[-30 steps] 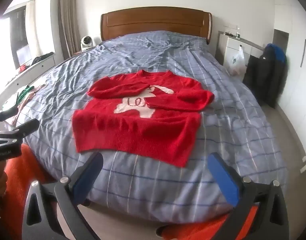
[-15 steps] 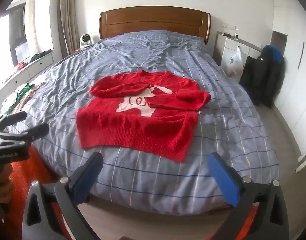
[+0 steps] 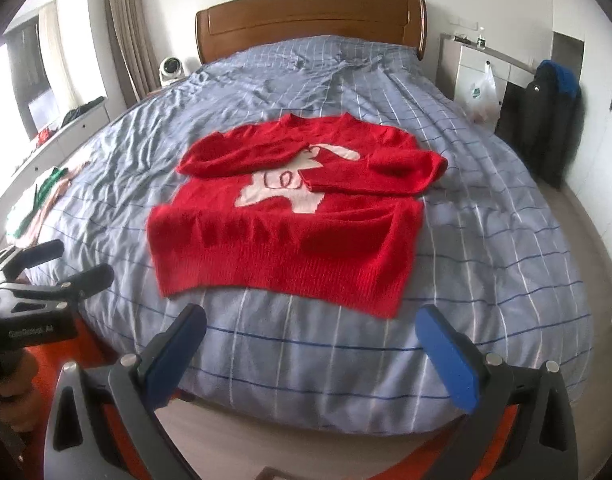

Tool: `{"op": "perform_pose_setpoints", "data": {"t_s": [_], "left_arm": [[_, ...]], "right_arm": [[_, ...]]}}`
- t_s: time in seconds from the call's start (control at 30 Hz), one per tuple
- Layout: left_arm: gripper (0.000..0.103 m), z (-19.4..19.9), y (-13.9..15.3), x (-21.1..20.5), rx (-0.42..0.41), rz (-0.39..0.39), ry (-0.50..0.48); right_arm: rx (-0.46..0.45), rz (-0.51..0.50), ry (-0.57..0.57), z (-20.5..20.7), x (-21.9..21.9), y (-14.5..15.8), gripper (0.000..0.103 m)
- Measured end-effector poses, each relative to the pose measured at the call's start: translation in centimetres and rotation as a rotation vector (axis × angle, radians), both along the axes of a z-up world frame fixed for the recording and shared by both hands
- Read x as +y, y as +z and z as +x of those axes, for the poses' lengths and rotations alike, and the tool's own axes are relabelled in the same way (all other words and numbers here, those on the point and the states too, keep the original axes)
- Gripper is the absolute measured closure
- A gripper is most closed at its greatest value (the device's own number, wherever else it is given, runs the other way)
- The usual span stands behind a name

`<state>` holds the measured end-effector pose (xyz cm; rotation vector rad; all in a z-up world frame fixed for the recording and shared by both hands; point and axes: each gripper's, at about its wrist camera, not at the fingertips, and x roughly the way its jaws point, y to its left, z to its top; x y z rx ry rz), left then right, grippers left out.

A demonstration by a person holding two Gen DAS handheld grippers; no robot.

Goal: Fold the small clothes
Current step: 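Move both tools toward the hem of the red sweater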

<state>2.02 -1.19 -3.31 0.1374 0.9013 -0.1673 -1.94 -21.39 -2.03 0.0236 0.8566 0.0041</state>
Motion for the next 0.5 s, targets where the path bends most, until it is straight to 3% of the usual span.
{"op": "perform_pose_setpoints", "data": {"t_s": [0.27, 0.5], "left_arm": [[0.0, 0.09, -0.43, 0.13, -0.003, 0.003, 0.013], [0.0, 0.02, -0.9, 0.21, -0.007, 0.051, 0.014]], "right_arm": [[0.019, 0.03, -0.001, 0.04, 0.39, -0.84, 0.0], [0.013, 0.076, 0.009, 0.39, 0.61, -1.09, 0.0]]}}
